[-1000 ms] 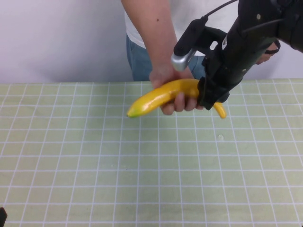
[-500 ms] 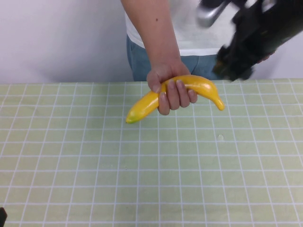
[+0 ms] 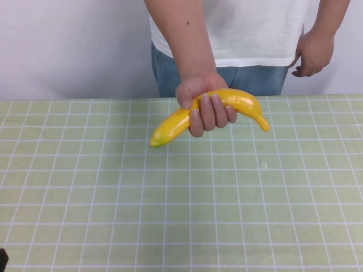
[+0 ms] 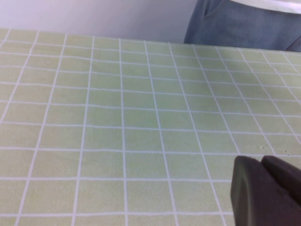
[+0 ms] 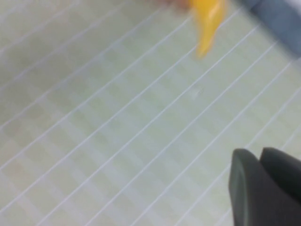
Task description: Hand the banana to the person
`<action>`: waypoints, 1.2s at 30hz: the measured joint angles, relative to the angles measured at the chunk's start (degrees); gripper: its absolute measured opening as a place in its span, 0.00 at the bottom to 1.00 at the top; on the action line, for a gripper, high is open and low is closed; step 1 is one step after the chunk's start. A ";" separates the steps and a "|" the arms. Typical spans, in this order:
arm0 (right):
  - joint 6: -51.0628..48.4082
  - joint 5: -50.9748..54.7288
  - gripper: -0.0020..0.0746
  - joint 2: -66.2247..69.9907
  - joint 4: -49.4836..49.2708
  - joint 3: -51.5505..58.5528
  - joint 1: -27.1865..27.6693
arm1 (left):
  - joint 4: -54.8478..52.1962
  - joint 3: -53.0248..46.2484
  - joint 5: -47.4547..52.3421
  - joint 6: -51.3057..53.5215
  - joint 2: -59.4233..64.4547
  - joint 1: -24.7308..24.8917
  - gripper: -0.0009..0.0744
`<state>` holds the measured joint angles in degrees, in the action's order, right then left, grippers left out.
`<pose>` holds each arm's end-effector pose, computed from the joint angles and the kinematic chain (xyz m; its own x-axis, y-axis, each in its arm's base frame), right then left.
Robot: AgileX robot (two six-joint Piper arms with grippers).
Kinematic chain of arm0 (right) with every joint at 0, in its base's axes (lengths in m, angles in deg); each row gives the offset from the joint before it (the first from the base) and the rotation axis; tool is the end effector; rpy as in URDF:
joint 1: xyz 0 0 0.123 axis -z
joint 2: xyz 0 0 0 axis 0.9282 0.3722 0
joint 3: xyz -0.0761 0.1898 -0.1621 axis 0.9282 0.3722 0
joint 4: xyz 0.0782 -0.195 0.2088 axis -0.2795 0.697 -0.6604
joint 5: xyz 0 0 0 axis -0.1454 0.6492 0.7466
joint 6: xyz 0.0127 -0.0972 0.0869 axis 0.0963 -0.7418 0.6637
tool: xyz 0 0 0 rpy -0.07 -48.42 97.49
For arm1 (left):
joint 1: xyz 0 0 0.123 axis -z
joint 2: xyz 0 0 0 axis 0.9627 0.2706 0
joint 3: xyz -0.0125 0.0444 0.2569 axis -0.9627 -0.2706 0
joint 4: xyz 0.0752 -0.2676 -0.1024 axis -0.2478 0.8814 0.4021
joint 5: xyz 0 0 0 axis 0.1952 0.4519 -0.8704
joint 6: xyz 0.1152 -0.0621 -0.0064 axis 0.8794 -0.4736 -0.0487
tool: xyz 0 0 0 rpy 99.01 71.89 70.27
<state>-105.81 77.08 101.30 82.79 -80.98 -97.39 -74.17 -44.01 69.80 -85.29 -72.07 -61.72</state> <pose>0.2108 0.1205 0.3851 -0.4258 -0.6075 -0.6706 -0.6720 0.7086 -0.2151 0.1571 -0.0332 0.1617 -0.2905 -0.0184 -0.9567 0.1817 0.9806 -0.0741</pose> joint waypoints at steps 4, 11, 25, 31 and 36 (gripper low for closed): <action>3.03 -6.43 0.02 -6.87 -1.68 12.81 0.00 | 0.00 0.00 0.00 0.00 0.00 0.00 0.01; 6.42 -7.31 0.02 -12.92 -2.83 21.38 0.00 | 0.00 0.00 0.00 0.00 0.00 0.00 0.02; 6.98 -14.91 0.02 -15.45 8.01 23.63 1.88 | 0.00 0.00 0.00 0.00 0.00 0.00 0.01; 9.12 -42.18 0.02 -25.22 6.16 36.52 12.81 | 0.00 0.00 0.00 0.00 0.00 0.00 0.01; 14.55 -55.60 0.02 -36.17 4.40 52.33 22.37 | 0.00 0.00 0.00 0.00 0.00 0.00 0.02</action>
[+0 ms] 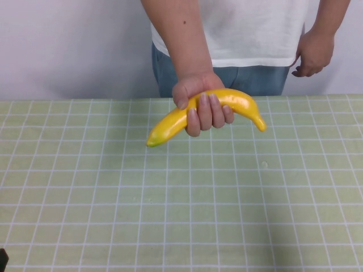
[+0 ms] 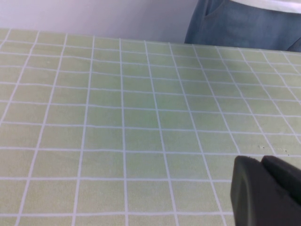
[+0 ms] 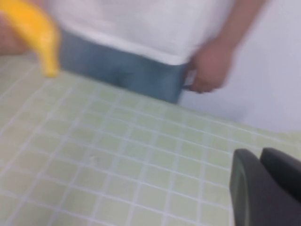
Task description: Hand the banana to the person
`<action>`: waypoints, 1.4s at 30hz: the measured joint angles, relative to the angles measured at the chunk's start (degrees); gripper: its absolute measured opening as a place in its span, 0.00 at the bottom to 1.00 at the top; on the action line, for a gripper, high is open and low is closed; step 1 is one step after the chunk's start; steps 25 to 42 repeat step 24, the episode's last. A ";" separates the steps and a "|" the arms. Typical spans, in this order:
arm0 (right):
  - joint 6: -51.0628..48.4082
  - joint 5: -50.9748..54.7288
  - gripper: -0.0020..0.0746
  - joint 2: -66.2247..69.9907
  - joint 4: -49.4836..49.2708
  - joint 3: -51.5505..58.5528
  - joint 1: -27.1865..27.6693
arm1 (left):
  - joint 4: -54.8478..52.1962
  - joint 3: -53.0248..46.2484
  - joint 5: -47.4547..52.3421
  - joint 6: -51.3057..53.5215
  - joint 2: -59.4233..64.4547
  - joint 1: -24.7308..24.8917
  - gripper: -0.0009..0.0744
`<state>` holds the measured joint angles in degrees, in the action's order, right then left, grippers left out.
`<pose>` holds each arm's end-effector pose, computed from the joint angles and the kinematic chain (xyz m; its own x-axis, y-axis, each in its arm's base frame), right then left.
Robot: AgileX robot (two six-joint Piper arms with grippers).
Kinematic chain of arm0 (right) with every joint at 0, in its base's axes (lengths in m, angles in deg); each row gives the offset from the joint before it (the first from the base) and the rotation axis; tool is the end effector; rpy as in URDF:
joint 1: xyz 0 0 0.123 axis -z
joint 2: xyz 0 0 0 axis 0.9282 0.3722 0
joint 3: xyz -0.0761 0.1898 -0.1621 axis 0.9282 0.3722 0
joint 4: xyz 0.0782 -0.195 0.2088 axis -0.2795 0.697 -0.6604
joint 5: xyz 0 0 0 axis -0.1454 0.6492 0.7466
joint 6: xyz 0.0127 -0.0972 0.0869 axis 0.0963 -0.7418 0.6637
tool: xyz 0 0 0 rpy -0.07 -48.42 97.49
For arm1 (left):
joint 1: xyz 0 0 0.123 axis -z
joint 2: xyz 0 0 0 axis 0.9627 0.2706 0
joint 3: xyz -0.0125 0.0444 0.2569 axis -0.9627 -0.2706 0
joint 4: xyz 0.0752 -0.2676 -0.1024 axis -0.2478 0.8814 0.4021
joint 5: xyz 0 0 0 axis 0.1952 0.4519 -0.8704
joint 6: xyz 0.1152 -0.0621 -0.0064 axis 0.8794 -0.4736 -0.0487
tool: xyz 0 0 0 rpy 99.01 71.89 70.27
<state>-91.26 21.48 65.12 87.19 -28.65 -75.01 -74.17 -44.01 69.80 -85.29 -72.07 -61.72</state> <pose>0.1891 0.0213 0.2701 -0.0840 -0.1491 -0.9853 -0.1217 0.9829 -0.1383 0.1571 -0.0332 0.1617 -0.2905 -0.0184 -0.9567 0.1817 0.9806 -0.0741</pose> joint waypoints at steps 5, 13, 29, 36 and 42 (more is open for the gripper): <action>0.84 -1.65 0.02 -10.54 0.00 12.42 5.73 | 0.00 0.00 0.00 0.00 0.00 0.00 0.02; 6.02 7.99 0.02 -19.98 0.17 19.85 10.53 | 0.00 0.00 0.00 0.00 0.00 0.00 0.02; 5.90 8.02 0.02 -19.98 0.15 19.75 10.76 | 0.00 0.00 0.00 0.00 0.00 0.00 0.02; 5.90 8.02 0.02 -19.98 0.15 19.75 10.76 | 0.00 0.00 0.00 0.00 0.00 0.00 0.02; 5.90 8.02 0.02 -19.98 0.15 19.75 10.76 | 0.00 0.00 0.00 0.00 0.00 0.00 0.02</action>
